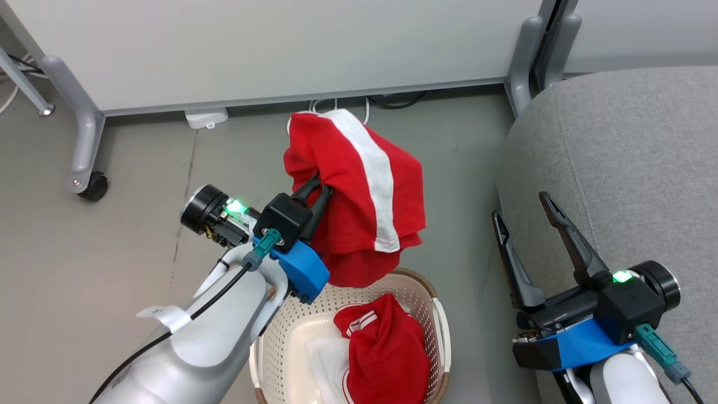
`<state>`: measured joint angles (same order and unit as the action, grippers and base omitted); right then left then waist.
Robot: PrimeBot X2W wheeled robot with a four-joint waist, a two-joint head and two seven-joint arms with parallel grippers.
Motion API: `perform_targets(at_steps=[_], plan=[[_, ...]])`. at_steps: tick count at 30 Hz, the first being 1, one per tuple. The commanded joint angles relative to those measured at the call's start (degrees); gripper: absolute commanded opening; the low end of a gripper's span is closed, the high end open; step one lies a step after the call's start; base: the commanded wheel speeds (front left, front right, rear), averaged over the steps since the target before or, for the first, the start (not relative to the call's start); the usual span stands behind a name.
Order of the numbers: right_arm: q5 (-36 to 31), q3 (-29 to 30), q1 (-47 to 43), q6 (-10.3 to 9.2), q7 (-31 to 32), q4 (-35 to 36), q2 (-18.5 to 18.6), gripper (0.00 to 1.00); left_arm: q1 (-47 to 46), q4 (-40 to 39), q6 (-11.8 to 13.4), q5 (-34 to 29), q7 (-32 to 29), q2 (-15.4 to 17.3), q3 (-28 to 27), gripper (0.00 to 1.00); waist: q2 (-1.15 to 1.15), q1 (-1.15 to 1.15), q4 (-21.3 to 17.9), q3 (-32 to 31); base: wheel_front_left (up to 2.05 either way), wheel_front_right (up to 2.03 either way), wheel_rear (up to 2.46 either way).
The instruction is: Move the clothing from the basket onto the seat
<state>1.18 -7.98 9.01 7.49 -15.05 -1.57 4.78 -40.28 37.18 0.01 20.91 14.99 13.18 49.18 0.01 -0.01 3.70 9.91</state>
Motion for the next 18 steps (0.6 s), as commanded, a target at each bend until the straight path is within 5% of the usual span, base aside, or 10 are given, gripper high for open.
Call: perform_targets(at_steps=[1,18], plan=[[0.38,-0.06,-0.95,0.01,-0.2,-0.12,-0.3,1.0,0.87,-2.2,0.44,-0.47,0.28,0.16,-1.62,0.0,-0.01,0.01,-0.02,-0.7,0.0,0.0,0.0],[1.18,-0.88,-3.2,0.01,-0.2,-1.06,-1.04,1.0,1.66,-15.23,0.26,-4.48,0.28,-1.05,-7.09,0.0,-0.01,0.01,0.45,-3.78,0.0,0.0,0.0]])
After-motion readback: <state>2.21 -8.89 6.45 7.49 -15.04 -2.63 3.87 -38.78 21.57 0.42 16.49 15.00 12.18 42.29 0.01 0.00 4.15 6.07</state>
